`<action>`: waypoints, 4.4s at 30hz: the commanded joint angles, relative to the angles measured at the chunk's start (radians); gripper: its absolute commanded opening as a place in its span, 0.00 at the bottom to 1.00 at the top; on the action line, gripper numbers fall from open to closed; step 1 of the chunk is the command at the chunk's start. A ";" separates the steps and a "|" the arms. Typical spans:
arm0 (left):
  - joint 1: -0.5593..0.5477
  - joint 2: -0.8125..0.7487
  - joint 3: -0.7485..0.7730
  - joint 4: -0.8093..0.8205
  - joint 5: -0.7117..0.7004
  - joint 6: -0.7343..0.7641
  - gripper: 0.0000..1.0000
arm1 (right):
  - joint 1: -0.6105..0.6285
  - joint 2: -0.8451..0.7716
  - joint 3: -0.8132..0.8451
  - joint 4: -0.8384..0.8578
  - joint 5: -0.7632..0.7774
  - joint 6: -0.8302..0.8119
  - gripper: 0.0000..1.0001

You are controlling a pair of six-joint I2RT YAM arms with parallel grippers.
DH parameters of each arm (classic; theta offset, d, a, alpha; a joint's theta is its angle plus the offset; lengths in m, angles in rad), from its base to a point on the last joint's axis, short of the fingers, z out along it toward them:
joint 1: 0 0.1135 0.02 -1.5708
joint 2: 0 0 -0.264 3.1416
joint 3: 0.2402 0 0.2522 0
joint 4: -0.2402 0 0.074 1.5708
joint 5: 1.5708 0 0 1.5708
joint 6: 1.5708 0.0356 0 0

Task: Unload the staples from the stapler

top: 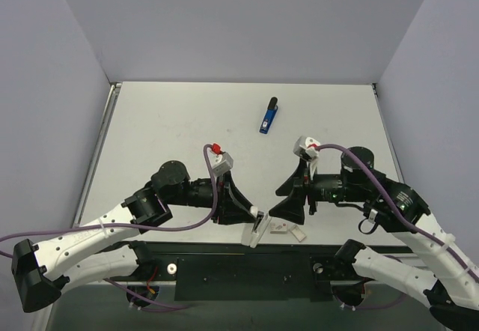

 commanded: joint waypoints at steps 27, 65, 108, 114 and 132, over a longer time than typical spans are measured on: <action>-0.025 0.004 0.052 -0.036 0.090 0.052 0.00 | 0.205 0.220 0.065 -0.066 -0.125 -0.209 0.31; -0.025 -0.123 0.006 -0.033 -0.212 0.137 0.00 | 0.245 0.007 -0.044 0.020 0.315 -0.025 0.36; 0.150 0.113 0.043 0.120 -0.587 0.174 0.00 | 0.089 0.361 -0.454 0.818 0.677 0.151 0.00; 0.201 0.160 0.040 0.200 -0.584 0.132 0.00 | 0.089 0.450 -0.440 0.864 0.631 0.177 0.00; 0.243 0.315 0.064 0.372 -0.732 0.173 0.00 | 0.106 0.672 -0.366 1.031 0.515 0.285 0.00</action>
